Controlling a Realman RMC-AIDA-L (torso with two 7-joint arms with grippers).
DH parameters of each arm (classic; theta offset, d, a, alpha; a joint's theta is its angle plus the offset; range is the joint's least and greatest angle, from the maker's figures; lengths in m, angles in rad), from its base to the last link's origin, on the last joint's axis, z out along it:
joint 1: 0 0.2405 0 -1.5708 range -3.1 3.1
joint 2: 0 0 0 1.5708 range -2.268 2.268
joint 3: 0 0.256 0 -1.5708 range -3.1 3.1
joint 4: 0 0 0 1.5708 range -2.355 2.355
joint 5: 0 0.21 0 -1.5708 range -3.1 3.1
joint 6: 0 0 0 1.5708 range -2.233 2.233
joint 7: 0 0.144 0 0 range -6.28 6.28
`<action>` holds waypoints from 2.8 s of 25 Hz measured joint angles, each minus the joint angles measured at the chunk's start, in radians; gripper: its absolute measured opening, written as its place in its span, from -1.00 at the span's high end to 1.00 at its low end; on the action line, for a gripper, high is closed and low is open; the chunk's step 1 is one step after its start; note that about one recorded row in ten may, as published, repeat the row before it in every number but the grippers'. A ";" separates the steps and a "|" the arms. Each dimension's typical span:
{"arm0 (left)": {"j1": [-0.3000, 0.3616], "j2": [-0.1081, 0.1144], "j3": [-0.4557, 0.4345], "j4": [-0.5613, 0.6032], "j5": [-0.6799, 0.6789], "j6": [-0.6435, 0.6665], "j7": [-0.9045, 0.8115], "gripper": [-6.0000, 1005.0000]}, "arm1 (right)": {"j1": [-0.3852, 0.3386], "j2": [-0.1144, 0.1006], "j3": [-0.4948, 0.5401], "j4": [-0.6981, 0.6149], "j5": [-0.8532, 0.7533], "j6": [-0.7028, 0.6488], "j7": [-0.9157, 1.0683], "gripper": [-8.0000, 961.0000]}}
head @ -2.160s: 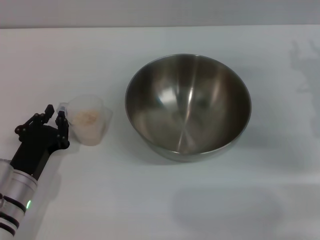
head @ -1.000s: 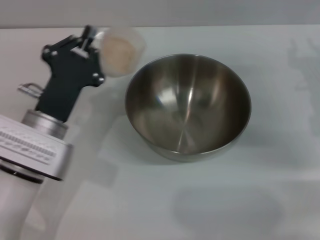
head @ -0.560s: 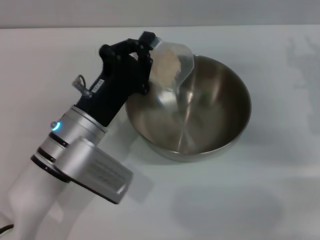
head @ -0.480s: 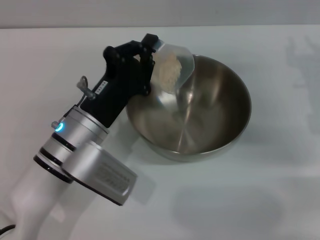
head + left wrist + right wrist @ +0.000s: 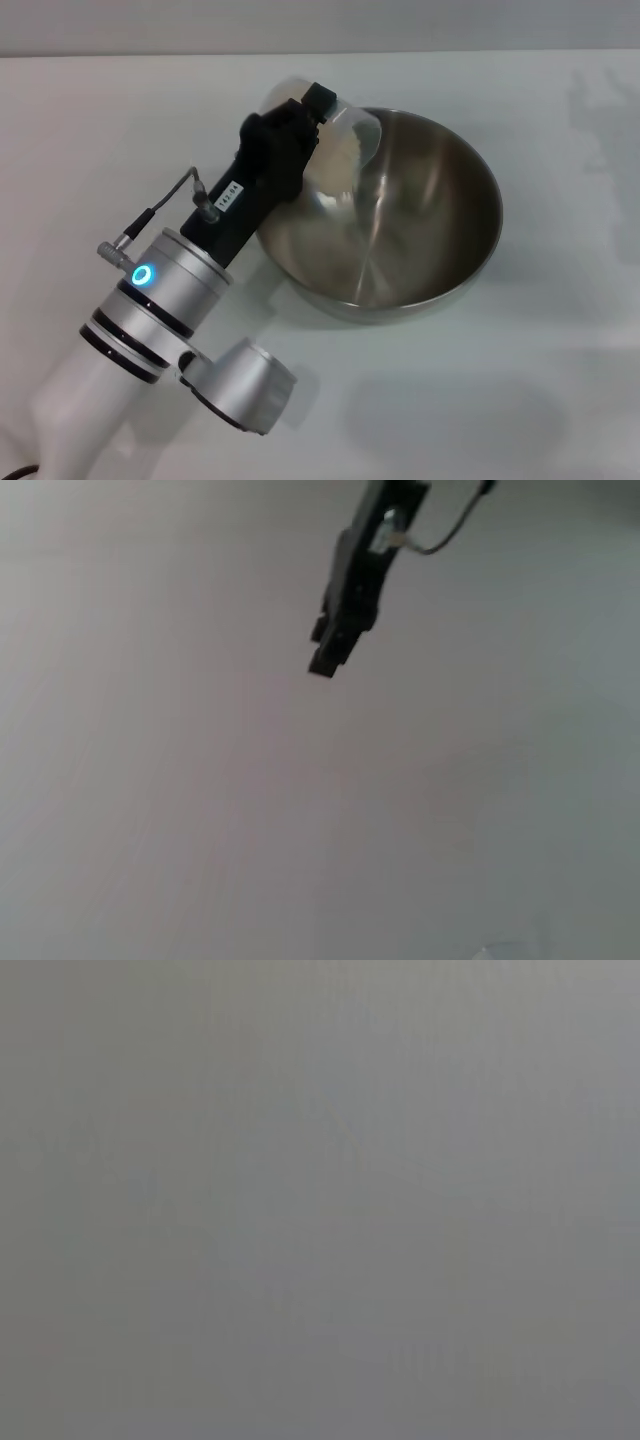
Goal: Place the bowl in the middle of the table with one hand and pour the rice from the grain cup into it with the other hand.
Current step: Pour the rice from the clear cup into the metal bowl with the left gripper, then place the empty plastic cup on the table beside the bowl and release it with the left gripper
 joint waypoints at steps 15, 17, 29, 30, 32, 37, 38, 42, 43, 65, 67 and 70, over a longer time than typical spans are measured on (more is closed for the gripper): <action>0.023 0.000 -0.006 -0.036 0.044 -0.003 0.344 0.89 | 0.002 0.000 -0.005 0.000 0.000 -0.009 0.000 0.14; 0.022 0.000 -0.006 -0.034 0.044 -0.005 0.356 0.89 | 0.003 0.000 -0.007 0.001 0.000 -0.009 0.000 0.14; -0.003 0.000 -0.006 -0.004 0.045 -0.011 0.416 0.87 | 0.004 0.000 -0.001 0.002 0.000 -0.009 0.000 0.14; -0.006 0.000 -0.006 -0.004 0.044 -0.019 0.415 0.87 | 0.004 0.000 -0.001 0.002 0.000 -0.009 0.000 0.14; -0.008 0.000 0.009 -0.012 0.047 -0.070 0.405 0.87 | 0.004 0.000 -0.001 0.002 0.000 -0.010 0.000 0.14; -0.003 0.000 0.001 -0.024 0.084 -0.110 0.406 0.86 | 0.007 -0.002 0.000 0.001 0.000 -0.009 0.000 0.14; -0.003 0.000 0.001 -0.024 0.084 -0.110 0.406 0.86 | 0.007 -0.002 0.000 0.001 0.000 -0.009 0.000 0.14; -0.004 0.001 -0.068 -0.009 0.086 -0.110 0.405 0.86 | 0.012 -0.003 0.000 0.002 0.000 -0.009 0.000 0.14; -0.004 0.001 -0.068 -0.009 0.086 -0.110 0.405 0.86 | 0.012 -0.003 0.000 0.002 0.000 -0.009 0.000 0.14; 0.073 0.000 -0.236 -0.145 0.087 -0.119 -0.182 0.83 | 0.006 -0.004 0.000 0.003 0.000 -0.006 0.000 0.14; 0.072 0.000 -0.276 -0.146 0.087 -0.119 -0.326 0.83 | 0.006 -0.004 0.000 0.003 0.001 -0.004 0.000 0.14; 0.068 0.000 -0.319 -0.147 0.085 -0.123 -0.478 0.82 | 0.008 -0.004 0.000 0.003 0.001 -0.001 0.000 0.14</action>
